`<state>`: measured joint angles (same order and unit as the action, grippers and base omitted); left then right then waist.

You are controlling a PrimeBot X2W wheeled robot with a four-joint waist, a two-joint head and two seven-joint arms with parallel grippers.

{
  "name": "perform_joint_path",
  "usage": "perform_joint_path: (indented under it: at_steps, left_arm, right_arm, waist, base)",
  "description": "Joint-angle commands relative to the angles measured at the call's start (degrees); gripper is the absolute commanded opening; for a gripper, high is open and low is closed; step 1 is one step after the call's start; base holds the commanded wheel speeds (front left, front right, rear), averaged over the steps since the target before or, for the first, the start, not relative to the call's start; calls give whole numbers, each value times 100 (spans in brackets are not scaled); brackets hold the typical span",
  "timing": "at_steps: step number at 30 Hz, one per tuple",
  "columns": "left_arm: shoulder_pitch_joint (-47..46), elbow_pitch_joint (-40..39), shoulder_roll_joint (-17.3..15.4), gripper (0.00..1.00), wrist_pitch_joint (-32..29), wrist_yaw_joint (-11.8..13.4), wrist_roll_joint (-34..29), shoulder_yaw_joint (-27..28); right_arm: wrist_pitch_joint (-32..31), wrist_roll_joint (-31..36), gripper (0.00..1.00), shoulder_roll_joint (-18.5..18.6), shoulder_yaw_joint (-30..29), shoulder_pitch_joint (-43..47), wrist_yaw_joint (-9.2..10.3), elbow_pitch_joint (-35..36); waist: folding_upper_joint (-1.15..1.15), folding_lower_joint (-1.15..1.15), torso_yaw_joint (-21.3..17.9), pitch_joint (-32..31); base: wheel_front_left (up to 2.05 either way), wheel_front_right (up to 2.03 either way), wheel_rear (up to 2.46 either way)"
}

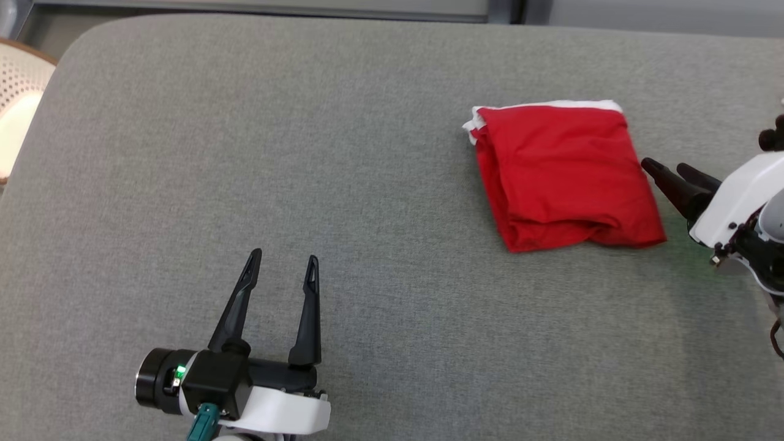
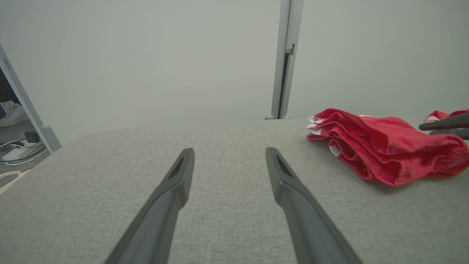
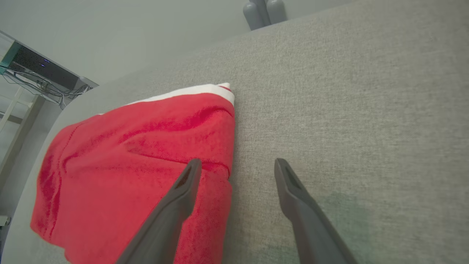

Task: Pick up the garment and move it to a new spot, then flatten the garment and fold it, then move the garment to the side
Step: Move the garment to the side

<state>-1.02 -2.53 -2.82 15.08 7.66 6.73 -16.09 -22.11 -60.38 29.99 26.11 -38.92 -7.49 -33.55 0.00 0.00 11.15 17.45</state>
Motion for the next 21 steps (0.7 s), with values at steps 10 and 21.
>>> perform_joint_path:
  at_steps: [10, 21]
  left_arm:
    - [-437, 37, -18, 100, 10, 149, 217, -238]
    - [-452, 0, -19, 100, 10, 92, 77, -44]
  right_arm:
    - [-579, -181, 0, -113, 698, -489, 1, -424]
    - [268, 88, 0, 925, 1261, -865, 2, 367]
  waist:
    - [0, 0, 358, 519]
    - [0, 0, -206, 496]
  base:
    - [0, 0, 0]
    - [0, 0, 0]
